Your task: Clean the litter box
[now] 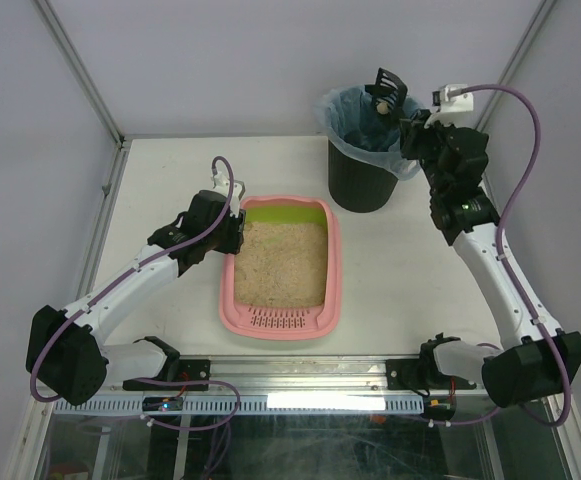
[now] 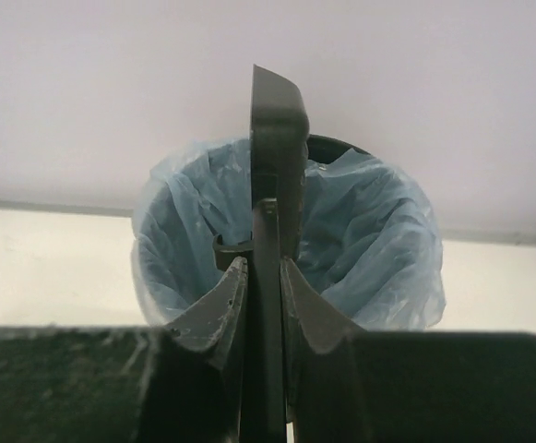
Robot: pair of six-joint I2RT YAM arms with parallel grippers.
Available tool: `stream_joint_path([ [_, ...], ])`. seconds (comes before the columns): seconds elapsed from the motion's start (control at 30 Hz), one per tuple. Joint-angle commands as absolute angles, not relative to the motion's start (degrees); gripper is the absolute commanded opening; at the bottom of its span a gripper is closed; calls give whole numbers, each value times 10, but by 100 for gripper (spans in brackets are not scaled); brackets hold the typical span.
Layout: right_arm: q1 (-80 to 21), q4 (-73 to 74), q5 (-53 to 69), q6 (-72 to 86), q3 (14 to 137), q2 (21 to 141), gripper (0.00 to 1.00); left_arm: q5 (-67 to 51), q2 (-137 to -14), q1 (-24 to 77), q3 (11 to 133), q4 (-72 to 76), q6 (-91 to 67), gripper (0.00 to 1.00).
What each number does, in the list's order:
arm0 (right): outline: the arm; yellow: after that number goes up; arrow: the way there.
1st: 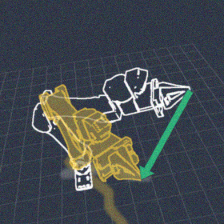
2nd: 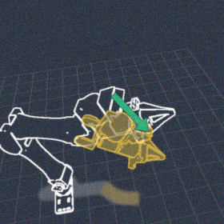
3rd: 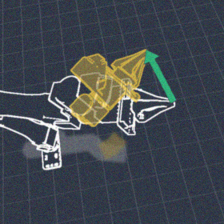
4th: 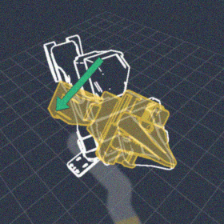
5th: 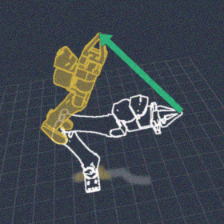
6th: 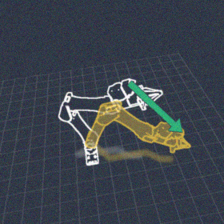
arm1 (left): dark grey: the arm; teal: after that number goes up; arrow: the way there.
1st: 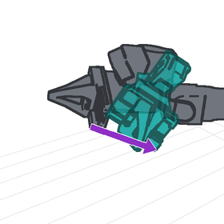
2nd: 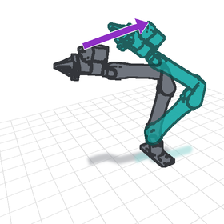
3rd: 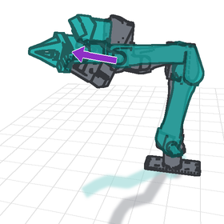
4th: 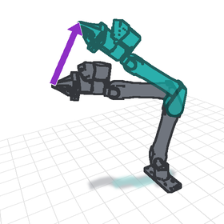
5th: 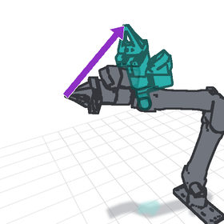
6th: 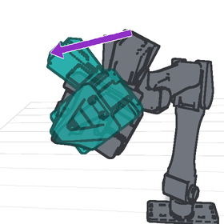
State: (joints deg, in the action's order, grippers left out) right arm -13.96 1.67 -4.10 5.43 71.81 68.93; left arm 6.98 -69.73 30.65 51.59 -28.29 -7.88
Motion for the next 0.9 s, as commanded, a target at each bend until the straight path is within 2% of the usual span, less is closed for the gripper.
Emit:
stream_joint_path([
  [0.0,-137,-148,23,-143,669,670,0,11,-684,313,517,-261,-78,36],
  [0.17,-137,-177,33,-236,652,674,0,13,-681,313,517,-261,-78,36],
  [0.33,-140,-197,41,-241,647,656,0,13,-681,314,516,-261,-79,36],
  [0.47,-146,-165,76,-125,666,614,0,14,-680,314,516,-261,-78,36],
  [0.5,-147,-145,107,-10,674,604,0,14,-680,313,517,-261,-78,36],
  [0.63,-156,-41,193,200,695,582,0,18,-677,314,515,-261,-79,36],
  [0.73,-174,85,242,272,723,594,0,17,-679,314,515,-261,-78,36],
  [0.87,-226,248,240,279,747,618,0,15,-684,314,516,-261,-79,36],
])
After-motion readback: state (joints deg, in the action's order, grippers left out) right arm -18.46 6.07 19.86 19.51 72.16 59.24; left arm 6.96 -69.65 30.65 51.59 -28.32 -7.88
